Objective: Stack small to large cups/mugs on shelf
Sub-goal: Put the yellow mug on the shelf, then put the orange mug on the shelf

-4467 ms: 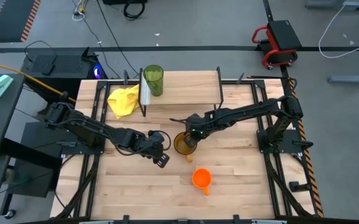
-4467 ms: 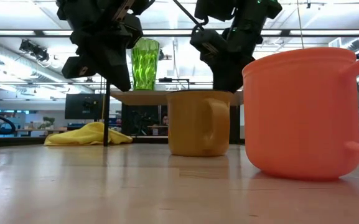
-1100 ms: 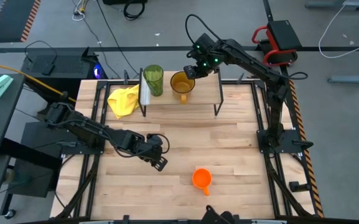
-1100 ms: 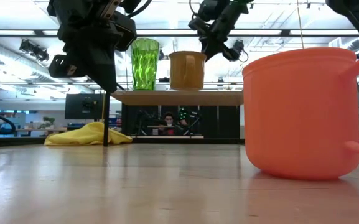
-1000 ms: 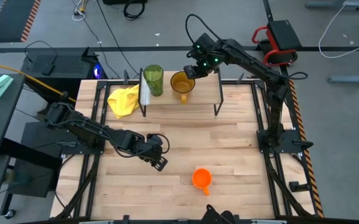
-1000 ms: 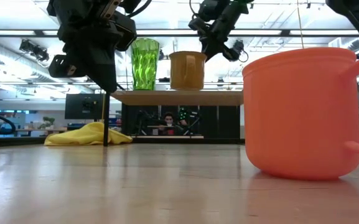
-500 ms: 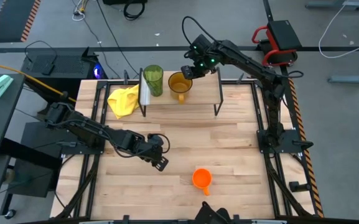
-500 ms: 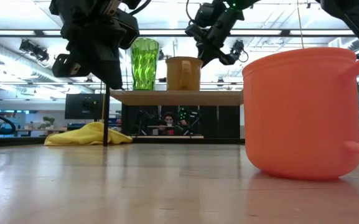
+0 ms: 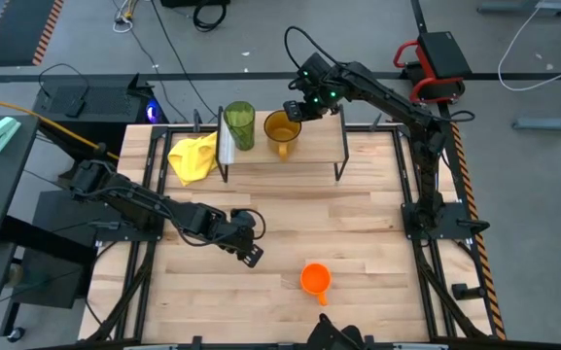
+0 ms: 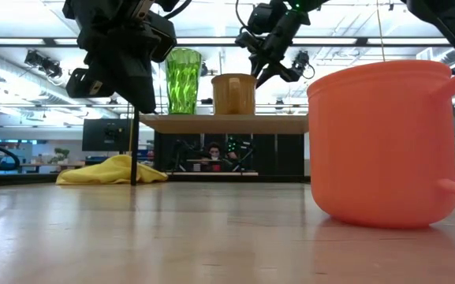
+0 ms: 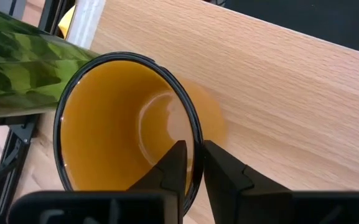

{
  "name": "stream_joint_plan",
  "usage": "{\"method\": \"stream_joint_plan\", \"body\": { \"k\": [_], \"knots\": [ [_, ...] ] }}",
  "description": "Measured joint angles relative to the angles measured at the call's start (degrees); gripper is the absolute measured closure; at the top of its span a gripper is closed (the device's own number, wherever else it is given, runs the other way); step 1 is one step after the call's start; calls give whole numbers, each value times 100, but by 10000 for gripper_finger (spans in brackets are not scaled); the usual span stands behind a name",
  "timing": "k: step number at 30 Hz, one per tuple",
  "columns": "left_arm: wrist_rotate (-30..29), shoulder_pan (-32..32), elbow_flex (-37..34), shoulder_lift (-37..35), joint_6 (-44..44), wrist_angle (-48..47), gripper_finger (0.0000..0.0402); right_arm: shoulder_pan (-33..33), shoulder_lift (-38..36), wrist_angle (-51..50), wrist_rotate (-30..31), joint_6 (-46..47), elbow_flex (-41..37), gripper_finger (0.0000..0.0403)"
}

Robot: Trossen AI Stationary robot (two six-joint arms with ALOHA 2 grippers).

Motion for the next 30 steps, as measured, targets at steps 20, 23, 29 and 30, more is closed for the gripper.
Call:
{"method": "stream_joint_plan", "body": {
  "k": [20,23,29,30],
  "knots": [
    [-4,-4,0,0,9,-9,374,-31,-472,-177,173,-52,0,300],
    [-47,-4,0,0,48,-7,375,12,-767,-464,184,-177,0,296],
    [-340,-2,0,0,45,-7,388,298,-1707,-1398,272,-495,2,301],
    [-362,-2,0,0,45,-4,389,387,-1889,-1525,364,-503,2,302]
  ]
}}
